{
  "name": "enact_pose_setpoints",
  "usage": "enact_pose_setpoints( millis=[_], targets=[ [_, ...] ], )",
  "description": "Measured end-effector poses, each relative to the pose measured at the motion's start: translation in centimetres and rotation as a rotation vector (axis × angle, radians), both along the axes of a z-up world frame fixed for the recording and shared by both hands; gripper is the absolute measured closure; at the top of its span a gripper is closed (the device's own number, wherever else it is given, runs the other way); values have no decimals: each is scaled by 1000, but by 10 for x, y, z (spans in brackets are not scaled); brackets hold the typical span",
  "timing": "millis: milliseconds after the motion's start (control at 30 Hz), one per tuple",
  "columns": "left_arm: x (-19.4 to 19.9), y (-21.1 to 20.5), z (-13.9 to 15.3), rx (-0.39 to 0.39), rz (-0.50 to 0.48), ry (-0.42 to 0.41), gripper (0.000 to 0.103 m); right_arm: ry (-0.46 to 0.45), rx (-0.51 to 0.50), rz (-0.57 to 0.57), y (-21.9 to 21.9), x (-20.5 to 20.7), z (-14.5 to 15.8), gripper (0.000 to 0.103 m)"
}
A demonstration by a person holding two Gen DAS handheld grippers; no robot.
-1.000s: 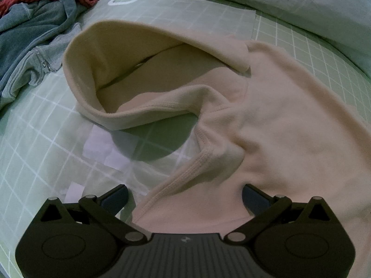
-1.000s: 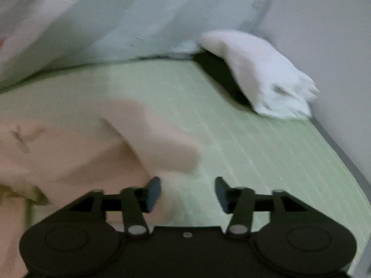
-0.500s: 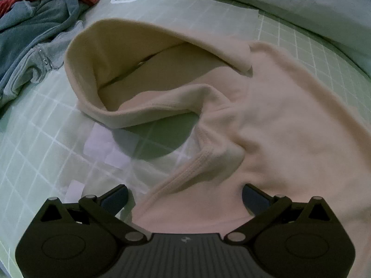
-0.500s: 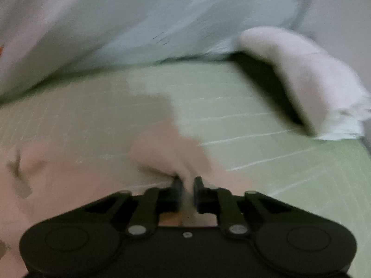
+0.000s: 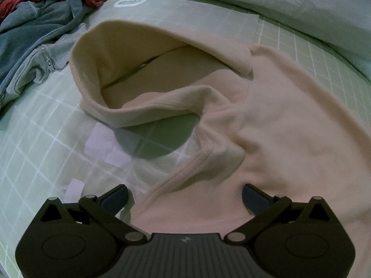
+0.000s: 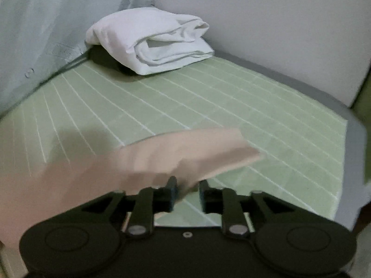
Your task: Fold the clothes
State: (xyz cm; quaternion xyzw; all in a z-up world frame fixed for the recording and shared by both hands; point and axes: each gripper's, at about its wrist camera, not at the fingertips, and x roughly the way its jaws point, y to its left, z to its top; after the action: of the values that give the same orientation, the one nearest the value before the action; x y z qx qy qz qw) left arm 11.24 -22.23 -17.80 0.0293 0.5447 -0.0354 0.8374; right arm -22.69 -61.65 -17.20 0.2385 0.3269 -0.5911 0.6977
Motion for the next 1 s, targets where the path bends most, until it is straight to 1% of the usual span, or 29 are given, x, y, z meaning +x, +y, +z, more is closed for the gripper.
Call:
enact_pose_setpoints(
  millis=[33,67,100,133,167,200,233,300,367,467,533,600,633,733,833,933,1000],
  targets=[
    [0,1,0,0,-1,-2,0,20,-7,-11,5,2,1,60],
    [-1,1,0,-1,-2,-5,0,32,-17,-13,9,5,3,56],
    [-1,2,0,-1,-3,-7,0,28,-35,4,11,8,6,49],
    [-1,2,0,-1,-5,-9,0,24,-54,24,12,12,10,42],
    [-1,2,0,-1,-7,-9,0,22,-77,55,13,17,12,38],
    [0,2,0,-2,-9,-10,0,25,-100,93,16,25,15,31],
    [0,2,0,-2,-13,-10,0,29,-119,138,18,35,17,29],
    [1,3,0,-3,-18,-9,0,20,-122,236,17,54,19,29],
    [1,3,0,-3,-21,-8,0,-16,-105,337,16,78,21,30],
    [2,3,0,-4,-20,-9,0,-50,-81,507,18,121,22,37],
    [1,3,0,-4,-21,-13,0,-71,-49,636,24,151,20,44],
    [0,2,-1,-4,-21,-18,0,-104,10,792,32,181,17,44],
    [0,2,-1,-4,-21,-19,0,-107,30,865,36,196,15,42],
    [3,1,-1,-4,-24,-12,0,-67,31,1044,53,241,11,35],
    [5,0,0,-3,-28,-7,0,-39,47,1152,61,275,4,31],
    [6,0,0,-3,-30,-9,0,0,68,1198,63,297,-5,29],
    [6,0,0,-3,-27,-9,0,1,100,1218,60,306,-11,30]
  ],
)
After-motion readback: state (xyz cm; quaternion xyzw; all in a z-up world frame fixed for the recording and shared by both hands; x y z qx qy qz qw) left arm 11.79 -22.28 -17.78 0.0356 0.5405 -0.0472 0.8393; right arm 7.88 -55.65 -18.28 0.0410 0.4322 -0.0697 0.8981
